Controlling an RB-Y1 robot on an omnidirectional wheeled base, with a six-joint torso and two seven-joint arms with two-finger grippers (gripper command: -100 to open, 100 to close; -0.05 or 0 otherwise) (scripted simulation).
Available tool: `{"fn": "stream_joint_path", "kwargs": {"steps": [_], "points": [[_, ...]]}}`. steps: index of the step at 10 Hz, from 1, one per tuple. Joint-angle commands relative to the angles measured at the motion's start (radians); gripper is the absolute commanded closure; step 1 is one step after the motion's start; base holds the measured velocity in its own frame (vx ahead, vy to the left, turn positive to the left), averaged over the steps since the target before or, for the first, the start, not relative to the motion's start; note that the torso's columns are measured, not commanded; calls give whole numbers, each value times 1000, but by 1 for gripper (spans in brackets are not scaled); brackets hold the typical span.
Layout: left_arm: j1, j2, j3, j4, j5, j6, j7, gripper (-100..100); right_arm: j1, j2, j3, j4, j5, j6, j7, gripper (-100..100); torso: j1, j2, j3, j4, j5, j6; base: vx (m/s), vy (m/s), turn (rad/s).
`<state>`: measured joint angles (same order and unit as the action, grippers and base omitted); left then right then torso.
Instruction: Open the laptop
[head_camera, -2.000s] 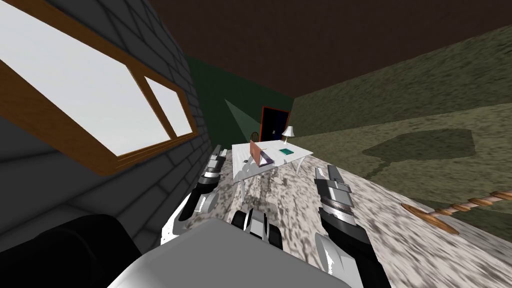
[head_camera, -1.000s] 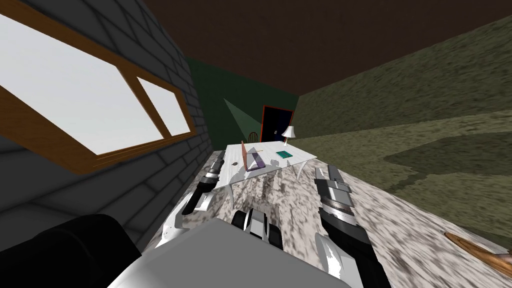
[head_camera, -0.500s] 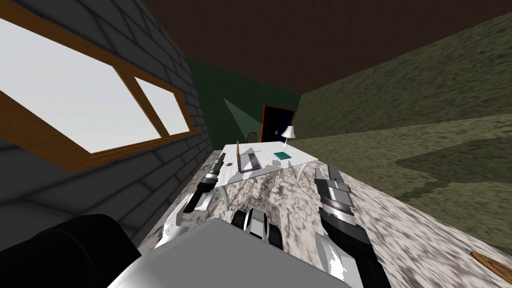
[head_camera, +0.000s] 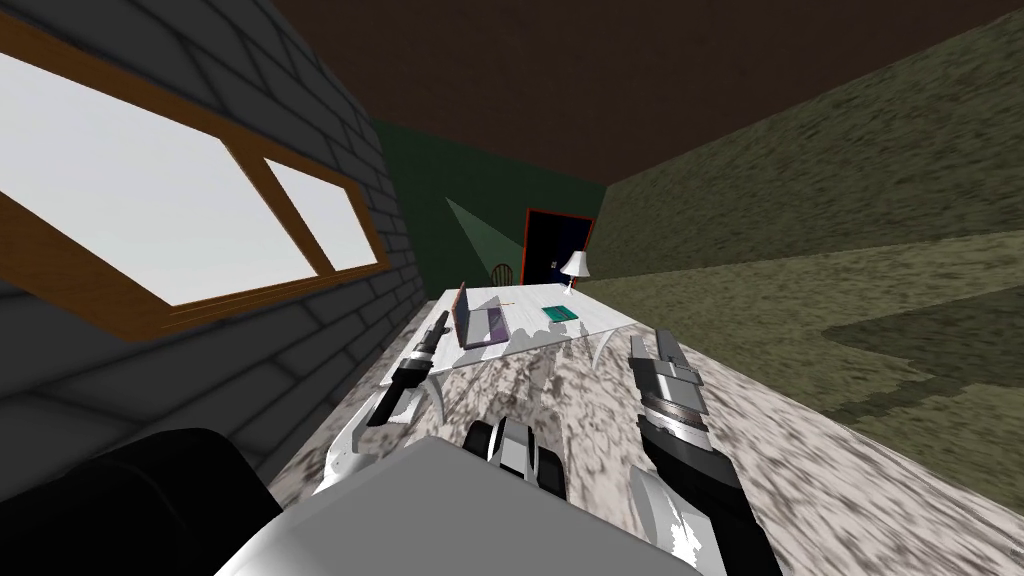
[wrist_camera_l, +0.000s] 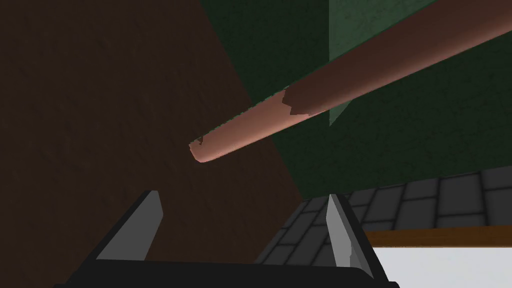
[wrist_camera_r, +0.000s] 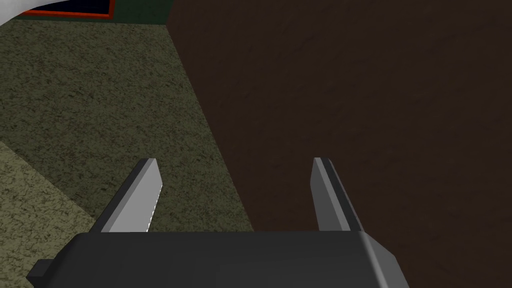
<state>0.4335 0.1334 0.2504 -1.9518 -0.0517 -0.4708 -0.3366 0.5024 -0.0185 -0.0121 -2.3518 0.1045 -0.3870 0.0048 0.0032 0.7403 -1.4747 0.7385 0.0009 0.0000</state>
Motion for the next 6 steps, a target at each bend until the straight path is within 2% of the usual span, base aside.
{"fn": "stream_joint_path", "kwargs": {"steps": [1, 4, 5, 6], "points": [[-9, -63, 26, 57, -16, -1, -27, -100, 0, 0, 0, 0, 0, 0, 0, 0, -3, -1, 0, 0, -1, 0, 115, -182, 79], [-11, -129, 34, 73, -21, 0, -35, -100, 0, 0, 0, 0, 0, 0, 0, 0, 0, 0, 0, 0, 0, 0, 47, -100, 27], [-11, -143, 35, 75, -21, 1, -36, -100, 0, 0, 0, 0, 0, 0, 0, 0, 2, 1, 1, 0, 0, 0, 7, -21, 10], [-12, -133, 34, 72, -21, 2, -35, -100, 0, 0, 0, 0, 0, 0, 0, 0, 1, 0, 0, 0, 0, 0, 2, -6, 1]]}}
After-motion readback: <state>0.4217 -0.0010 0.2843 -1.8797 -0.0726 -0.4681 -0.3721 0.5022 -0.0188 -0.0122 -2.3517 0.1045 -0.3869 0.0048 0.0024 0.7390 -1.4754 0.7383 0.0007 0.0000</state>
